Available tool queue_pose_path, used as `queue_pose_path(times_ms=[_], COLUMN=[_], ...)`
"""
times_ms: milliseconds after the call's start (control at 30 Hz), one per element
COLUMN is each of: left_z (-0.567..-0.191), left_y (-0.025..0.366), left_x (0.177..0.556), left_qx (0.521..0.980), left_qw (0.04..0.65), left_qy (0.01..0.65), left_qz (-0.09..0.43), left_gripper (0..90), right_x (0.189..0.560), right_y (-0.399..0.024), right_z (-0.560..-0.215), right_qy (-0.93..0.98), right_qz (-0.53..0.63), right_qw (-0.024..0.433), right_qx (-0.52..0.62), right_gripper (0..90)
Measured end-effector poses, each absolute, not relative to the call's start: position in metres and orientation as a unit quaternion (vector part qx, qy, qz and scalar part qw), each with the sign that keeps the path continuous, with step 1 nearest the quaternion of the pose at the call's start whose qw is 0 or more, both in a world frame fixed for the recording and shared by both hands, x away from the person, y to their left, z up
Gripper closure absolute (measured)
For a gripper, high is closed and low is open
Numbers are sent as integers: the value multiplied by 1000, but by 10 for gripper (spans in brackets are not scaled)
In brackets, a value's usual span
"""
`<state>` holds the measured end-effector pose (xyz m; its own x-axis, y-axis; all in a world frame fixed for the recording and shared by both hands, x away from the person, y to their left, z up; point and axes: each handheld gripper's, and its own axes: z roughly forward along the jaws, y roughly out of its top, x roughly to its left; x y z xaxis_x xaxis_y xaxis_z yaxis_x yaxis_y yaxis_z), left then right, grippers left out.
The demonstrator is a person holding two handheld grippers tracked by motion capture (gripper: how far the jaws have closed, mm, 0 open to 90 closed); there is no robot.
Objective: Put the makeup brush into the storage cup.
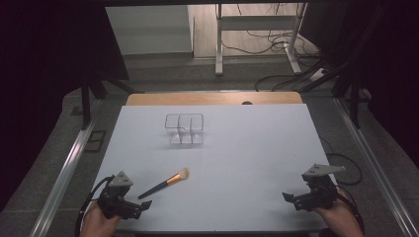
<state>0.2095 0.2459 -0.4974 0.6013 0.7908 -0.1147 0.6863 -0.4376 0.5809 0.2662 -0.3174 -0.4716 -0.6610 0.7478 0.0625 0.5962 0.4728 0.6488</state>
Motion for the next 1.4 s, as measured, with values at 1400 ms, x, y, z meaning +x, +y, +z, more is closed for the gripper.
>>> queue_pose_path(times_ms=[1400], left_z=[-496], left_y=[235], left_x=[214], left_qx=[852], left_qw=[286], left_qy=[424], left_qz=[110], left_gripper=[0], right_x=[267], right_y=[-313], right_z=[-473], right_qy=[860], right_qz=[317], right_qw=[112], right_qx=[385], right_gripper=[0])
